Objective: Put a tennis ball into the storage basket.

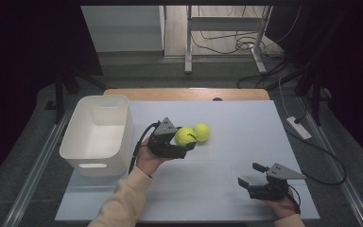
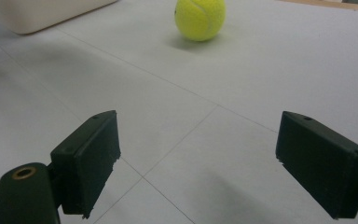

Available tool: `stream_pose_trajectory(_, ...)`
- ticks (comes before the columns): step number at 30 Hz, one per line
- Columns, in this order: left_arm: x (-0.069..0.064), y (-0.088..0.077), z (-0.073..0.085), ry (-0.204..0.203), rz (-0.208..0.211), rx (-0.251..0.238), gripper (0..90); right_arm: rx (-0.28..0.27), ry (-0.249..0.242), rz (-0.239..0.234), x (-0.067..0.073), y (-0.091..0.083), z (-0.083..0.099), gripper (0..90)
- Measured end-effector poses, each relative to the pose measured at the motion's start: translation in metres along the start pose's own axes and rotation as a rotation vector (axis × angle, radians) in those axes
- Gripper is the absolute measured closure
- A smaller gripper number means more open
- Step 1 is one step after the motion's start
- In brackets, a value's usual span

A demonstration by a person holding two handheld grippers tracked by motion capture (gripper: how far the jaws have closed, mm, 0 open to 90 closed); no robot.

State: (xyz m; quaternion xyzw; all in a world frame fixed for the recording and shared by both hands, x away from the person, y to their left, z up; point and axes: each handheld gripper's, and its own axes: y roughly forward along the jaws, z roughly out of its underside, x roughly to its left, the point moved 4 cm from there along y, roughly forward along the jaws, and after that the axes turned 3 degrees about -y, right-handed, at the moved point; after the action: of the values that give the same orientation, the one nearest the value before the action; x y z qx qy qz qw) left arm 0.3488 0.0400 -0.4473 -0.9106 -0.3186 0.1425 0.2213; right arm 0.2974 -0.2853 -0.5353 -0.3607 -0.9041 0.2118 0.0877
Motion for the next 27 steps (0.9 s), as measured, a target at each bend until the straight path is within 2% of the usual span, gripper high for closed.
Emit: stream_pose_trajectory(27,0.009,-0.018,-0.011,-0.006,-0.025,-0.057,26.8,0.004,0.004,0.005,-0.001,0.0,0.0,13.6)
